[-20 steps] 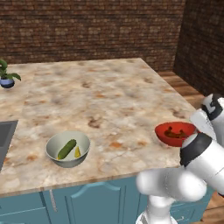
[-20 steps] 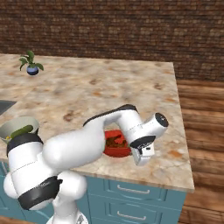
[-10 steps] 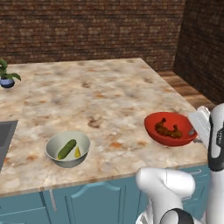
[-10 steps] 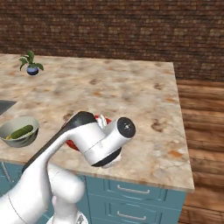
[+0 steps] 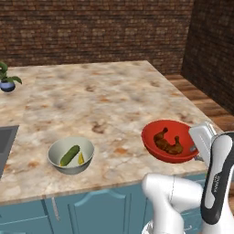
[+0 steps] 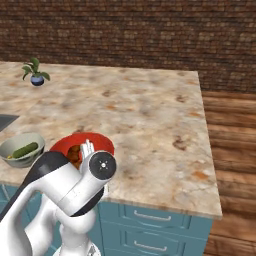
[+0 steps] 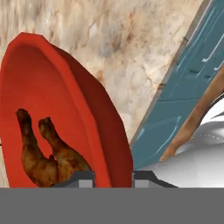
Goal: Place the bowl with the lemon wedge and cucumber on the top shelf of the fridge. Place the bowl with the chicken drumsticks on the second highest shelf of the fridge.
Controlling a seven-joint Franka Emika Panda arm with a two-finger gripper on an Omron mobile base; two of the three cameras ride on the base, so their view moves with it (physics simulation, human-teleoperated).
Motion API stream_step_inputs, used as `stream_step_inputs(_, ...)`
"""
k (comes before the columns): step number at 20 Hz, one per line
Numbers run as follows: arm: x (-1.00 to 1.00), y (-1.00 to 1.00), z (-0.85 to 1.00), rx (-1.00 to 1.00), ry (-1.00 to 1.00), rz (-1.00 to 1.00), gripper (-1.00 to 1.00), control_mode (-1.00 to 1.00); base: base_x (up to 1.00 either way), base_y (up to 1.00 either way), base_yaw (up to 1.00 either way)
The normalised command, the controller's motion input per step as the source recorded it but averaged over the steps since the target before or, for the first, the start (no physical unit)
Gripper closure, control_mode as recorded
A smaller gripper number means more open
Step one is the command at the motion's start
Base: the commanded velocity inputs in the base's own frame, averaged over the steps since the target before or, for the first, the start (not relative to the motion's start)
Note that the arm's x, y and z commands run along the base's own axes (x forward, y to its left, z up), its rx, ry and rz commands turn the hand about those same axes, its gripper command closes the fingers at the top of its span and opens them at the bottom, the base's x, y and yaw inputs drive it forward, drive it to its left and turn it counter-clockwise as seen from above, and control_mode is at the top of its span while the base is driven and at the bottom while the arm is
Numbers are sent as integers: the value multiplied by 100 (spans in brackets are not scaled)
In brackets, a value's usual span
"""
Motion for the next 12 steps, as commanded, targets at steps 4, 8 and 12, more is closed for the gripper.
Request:
stream_step_inputs(4, 0, 0, 0, 0, 0, 0, 100, 100, -65, 0, 0)
stream_step_inputs(8, 0, 0, 0, 0, 0, 0, 100, 100, -44, 0, -6)
stream_step_inputs(12, 0, 0, 0, 0, 0, 0, 100, 100, -2, 0, -62)
